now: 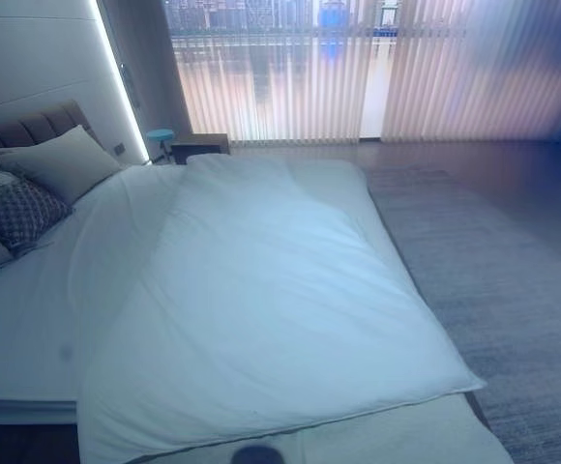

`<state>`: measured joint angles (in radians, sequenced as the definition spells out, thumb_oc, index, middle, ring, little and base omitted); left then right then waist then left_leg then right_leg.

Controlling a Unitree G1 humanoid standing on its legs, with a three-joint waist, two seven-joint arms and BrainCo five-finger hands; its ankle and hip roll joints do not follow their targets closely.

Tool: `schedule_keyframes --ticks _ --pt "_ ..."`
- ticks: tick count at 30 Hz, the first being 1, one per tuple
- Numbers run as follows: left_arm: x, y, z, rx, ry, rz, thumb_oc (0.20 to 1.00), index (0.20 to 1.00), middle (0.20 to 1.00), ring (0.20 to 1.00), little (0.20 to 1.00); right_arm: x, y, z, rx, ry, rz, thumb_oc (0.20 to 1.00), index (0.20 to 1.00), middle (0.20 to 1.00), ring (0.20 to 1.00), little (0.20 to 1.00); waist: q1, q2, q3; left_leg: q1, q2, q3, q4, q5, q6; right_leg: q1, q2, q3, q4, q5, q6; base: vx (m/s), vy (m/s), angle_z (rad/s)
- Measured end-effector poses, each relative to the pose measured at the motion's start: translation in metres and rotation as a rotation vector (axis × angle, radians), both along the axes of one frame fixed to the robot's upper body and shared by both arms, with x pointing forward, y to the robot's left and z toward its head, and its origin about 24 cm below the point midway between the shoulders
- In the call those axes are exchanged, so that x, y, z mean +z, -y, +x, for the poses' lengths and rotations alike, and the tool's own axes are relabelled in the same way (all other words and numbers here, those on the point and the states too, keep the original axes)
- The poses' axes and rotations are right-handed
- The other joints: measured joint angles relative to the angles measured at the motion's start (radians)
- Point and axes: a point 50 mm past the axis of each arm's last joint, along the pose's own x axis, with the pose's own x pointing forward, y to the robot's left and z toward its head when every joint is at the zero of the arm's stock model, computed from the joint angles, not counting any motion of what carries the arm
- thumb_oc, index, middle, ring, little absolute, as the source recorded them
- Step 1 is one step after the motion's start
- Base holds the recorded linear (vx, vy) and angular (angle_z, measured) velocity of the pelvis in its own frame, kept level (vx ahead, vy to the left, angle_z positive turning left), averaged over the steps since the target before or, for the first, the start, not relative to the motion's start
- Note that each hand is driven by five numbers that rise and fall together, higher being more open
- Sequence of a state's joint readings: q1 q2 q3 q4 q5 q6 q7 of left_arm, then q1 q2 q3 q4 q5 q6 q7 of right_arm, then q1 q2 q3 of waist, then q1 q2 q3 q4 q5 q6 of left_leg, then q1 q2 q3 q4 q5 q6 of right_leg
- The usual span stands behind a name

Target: Make the bed

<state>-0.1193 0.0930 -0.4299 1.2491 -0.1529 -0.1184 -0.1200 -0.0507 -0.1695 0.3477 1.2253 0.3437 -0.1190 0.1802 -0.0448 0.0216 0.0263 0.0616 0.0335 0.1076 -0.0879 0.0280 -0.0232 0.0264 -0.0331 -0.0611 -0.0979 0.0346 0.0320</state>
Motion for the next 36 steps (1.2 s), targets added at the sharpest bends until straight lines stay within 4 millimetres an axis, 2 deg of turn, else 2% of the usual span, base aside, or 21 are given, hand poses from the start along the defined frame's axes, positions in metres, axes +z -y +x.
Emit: schedule_keyframes --ticks 5,10,12,14,16,17,20,21,22,24,27,32,36 --pt "0.000 -0.001 0.000 0.032 -0.001 -0.010 1.000 1.000 1.000 1.000 1.000 0.000 0.000 -0.001 -0.004 -0.001 0.000 1.000 1.000 1.000 1.000 1.000 -0.005 -0.003 0.002 -0.005 0.001 0.004 0.000 -0.001 -0.002 -0.007 0.001 0.003 0.000 -0.003 0.004 -0.02 -0.005 -0.02" --pt "0.002 -0.002 0.005 0.192 0.002 -0.069 1.000 1.000 1.000 1.000 1.000 0.001 0.000 0.001 -0.024 0.008 0.010 1.000 1.000 1.000 1.000 1.000 -0.019 -0.013 0.013 -0.045 0.005 0.013 0.001 0.004 -0.005 -0.052 0.006 0.012 0.005 0.009 0.006 -0.14 -0.014 -0.07" --pt "0.005 -0.004 0.015 0.292 0.026 -0.107 1.000 1.000 1.000 1.000 1.000 0.004 -0.001 0.009 -0.041 0.044 0.023 1.000 1.000 1.000 1.000 1.000 -0.021 -0.018 0.046 -0.067 0.007 0.025 0.005 0.007 -0.006 -0.078 0.009 0.024 0.005 0.018 0.006 -0.16 -0.012 -0.17" --pt "0.011 -0.003 0.030 0.401 0.059 -0.153 1.000 1.000 1.000 1.000 1.000 0.008 -0.002 0.020 -0.064 0.086 0.035 1.000 1.000 1.000 1.000 1.000 -0.023 -0.021 0.086 -0.101 0.009 0.029 0.010 0.012 -0.006 -0.112 0.008 0.025 0.005 0.023 0.011 -0.23 -0.004 -0.09" --pt "0.021 -0.001 0.053 0.491 0.108 -0.197 1.000 1.000 1.000 1.000 1.000 0.013 -0.002 0.033 -0.062 0.125 0.028 1.000 1.000 1.000 1.000 1.000 -0.025 -0.022 0.133 -0.142 0.009 0.032 0.019 0.021 -0.006 -0.161 0.009 0.028 0.024 0.038 0.014 -0.20 0.003 -0.08" --pt "0.030 0.001 0.072 0.534 0.150 -0.230 1.000 1.000 1.000 1.000 1.000 0.018 -0.002 0.044 -0.056 0.155 0.024 1.000 1.000 1.000 1.000 1.000 -0.025 -0.021 0.172 -0.165 0.011 0.036 0.023 0.028 -0.005 -0.188 0.009 0.032 0.044 0.040 0.014 -0.13 -0.010 -0.11" --pt "0.045 0.000 0.098 0.623 0.211 -0.294 1.000 1.000 1.000 1.000 1.000 0.026 -0.002 0.062 -0.065 0.211 0.026 1.000 1.000 1.000 1.000 1.000 -0.031 -0.025 0.221 -0.193 0.015 0.046 0.050 0.025 -0.008 -0.232 0.012 0.042 0.085 0.034 0.028 -0.20 -0.020 -0.12" --pt "0.052 0.001 0.107 0.640 0.239 -0.315 1.000 1.000 1.000 1.000 1.000 0.031 -0.002 0.071 -0.060 0.242 0.027 1.000 1.000 1.000 1.000 1.000 -0.032 -0.025 0.240 -0.209 0.018 0.043 0.064 0.020 -0.010 -0.251 0.013 0.043 0.112 0.025 0.032 -0.19 -0.056 -0.01" --pt "0.069 -0.002 0.131 0.707 0.301 -0.364 1.000 1.000 1.000 1.000 1.000 0.044 -0.005 0.092 -0.058 0.317 0.048 1.000 1.000 1.000 1.000 1.000 -0.045 -0.036 0.282 -0.271 0.021 0.040 0.110 0.016 -0.013 -0.323 0.013 0.043 0.183 0.006 0.040 -0.12 -0.045 0.03" --pt "0.084 -0.008 0.149 0.759 0.350 -0.387 1.000 1.000 1.000 1.000 1.000 0.056 -0.011 0.111 -0.051 0.384 0.069 1.000 1.000 1.000 1.000 1.000 -0.054 -0.048 0.324 -0.317 0.023 0.035 0.145 0.014 -0.015 -0.380 0.011 0.040 0.244 -0.009 0.038 -0.09 -0.044 0.07" --pt "0.098 -0.012 0.165 0.897 0.388 -0.458 1.000 1.000 1.000 1.000 1.000 0.065 -0.013 0.123 -0.040 0.425 0.066 1.000 1.000 1.000 1.000 1.000 -0.061 -0.054 0.356 -0.388 0.031 0.025 0.221 -0.006 -0.024 -0.459 0.009 0.033 0.349 -0.058 0.024 -0.07 -0.020 0.10" --pt "0.108 -0.018 0.174 1.013 0.414 -0.522 1.000 1.000 1.000 1.000 1.000 0.079 -0.021 0.136 0.009 0.499 0.083 1.000 1.000 1.000 1.000 1.000 -0.075 -0.070 0.369 -0.513 0.046 0.015 0.344 -0.039 -0.033 -0.583 0.012 0.028 0.469 -0.096 0.010 -0.06 -0.004 0.05" --pt "0.117 -0.017 0.182 1.065 0.427 -0.574 1.000 1.000 1.000 1.000 1.000 0.086 -0.020 0.143 0.028 0.527 0.074 1.000 1.000 1.000 1.000 1.000 -0.081 -0.079 0.379 -0.557 0.055 0.012 0.390 -0.048 -0.035 -0.618 0.017 0.027 0.494 -0.095 0.006 -0.05 0.027 0.00"
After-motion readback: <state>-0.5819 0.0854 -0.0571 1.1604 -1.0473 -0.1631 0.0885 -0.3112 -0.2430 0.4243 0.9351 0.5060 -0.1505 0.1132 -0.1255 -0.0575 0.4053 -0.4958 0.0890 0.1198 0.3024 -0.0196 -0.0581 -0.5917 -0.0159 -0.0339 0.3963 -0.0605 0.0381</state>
